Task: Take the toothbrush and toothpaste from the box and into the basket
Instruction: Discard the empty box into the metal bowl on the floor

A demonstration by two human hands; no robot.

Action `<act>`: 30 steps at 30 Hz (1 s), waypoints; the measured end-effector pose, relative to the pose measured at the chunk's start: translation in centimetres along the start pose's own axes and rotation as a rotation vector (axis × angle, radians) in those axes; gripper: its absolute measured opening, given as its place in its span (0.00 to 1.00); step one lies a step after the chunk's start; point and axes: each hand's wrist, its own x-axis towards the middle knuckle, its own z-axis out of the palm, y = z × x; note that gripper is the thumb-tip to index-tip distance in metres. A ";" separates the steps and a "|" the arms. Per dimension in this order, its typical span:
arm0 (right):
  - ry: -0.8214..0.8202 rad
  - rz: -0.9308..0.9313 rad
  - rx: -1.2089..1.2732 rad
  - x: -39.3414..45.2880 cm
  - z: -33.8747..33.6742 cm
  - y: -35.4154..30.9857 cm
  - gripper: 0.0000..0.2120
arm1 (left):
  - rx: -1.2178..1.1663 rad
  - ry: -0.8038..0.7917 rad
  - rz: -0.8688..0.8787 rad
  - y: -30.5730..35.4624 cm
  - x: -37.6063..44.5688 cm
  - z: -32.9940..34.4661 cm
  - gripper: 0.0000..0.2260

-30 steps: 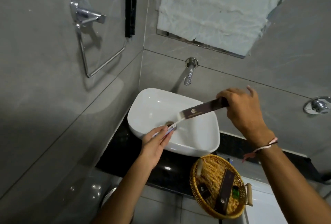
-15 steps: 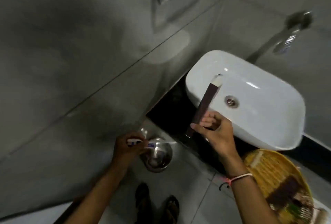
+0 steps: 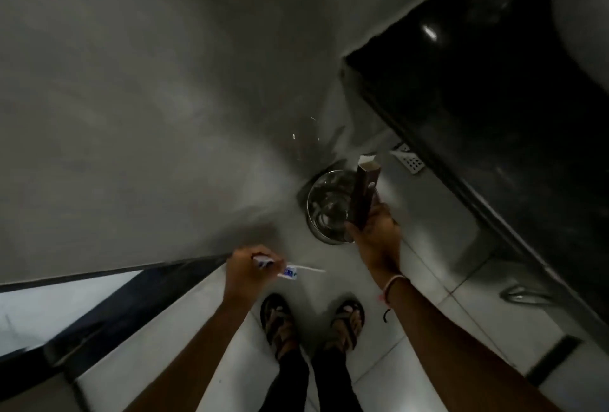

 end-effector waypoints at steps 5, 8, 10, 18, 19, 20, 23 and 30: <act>0.040 0.036 -0.131 6.1 4.7 6.8 0.18 | 0.040 -0.017 -0.020 -5.4 0.7 2.6 0.07; 0.032 0.111 -0.152 7.4 6.8 7.6 0.30 | 0.026 -0.031 -0.034 -6.5 1.2 2.9 0.08; -0.058 0.121 -0.159 6.6 7.2 7.4 0.26 | 0.033 -0.035 -0.029 -6.2 1.5 2.5 0.08; -0.739 0.040 -0.126 -2.8 3.3 5.7 0.17 | -0.106 -0.148 -0.043 -0.2 2.9 -0.9 0.08; -0.711 0.021 -0.136 -3.4 2.7 5.0 0.14 | -0.112 -0.180 -0.021 0.9 2.8 -1.3 0.08; -0.680 0.026 -0.130 -3.9 1.9 3.9 0.11 | -0.109 -0.204 0.004 2.3 2.6 -1.7 0.09; -0.564 0.041 -0.092 -5.5 -1.2 0.4 0.06 | -0.167 -0.173 0.021 7.0 1.4 -3.0 0.15; -0.316 0.096 0.152 -9.1 -9.7 -11.9 0.12 | -0.353 -0.074 0.097 20.5 -3.0 -6.8 0.18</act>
